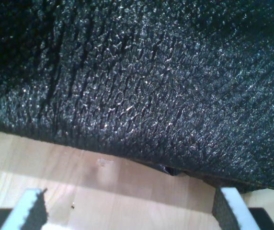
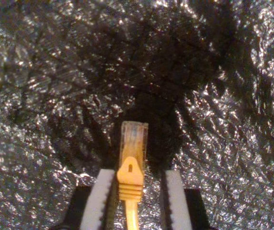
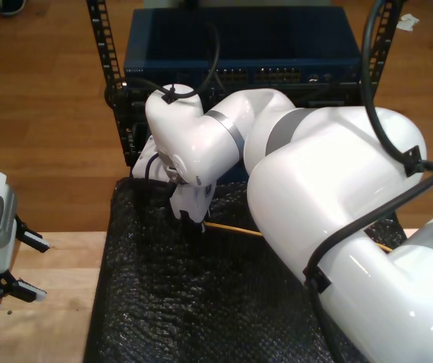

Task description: Grab the cable and plug it in

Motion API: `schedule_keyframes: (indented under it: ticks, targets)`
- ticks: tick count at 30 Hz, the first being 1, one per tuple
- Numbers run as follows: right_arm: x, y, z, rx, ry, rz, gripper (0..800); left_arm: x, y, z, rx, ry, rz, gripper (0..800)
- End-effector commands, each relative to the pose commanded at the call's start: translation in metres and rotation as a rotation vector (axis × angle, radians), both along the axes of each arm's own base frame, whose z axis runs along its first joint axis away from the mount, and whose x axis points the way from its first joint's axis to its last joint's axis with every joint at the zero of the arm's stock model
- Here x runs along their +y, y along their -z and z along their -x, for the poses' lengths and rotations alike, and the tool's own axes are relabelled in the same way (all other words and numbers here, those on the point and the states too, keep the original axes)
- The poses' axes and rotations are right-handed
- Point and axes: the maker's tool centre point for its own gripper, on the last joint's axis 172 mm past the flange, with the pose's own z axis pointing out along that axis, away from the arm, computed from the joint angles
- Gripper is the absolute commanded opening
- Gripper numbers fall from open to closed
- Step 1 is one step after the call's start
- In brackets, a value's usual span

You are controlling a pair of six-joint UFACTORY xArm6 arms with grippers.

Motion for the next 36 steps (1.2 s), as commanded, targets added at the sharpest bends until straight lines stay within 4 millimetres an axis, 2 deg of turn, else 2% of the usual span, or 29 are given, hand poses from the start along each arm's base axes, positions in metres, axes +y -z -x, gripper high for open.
schedule_keyframes:
  ticks: [6,18,29,36]
  targets:
    - [-0.001,0.001,0.000,0.001,-0.001,0.002,192,0.000,0.000,0.000,0.001,-0.001,0.000,800]
    - [-0.005,-0.001,-0.004,-0.019,-0.025,0.027,29,0.000,0.000,0.000,0.001,0.000,0.001,800]
    - [-0.004,-0.016,-0.006,-0.007,-0.163,0.020,6,0.000,0.002,0.001,0.006,0.001,0.002,800]
    - [-0.017,-0.022,-0.002,0.031,-0.225,0.043,6,-0.001,0.003,0.001,0.009,0.001,0.006,800]
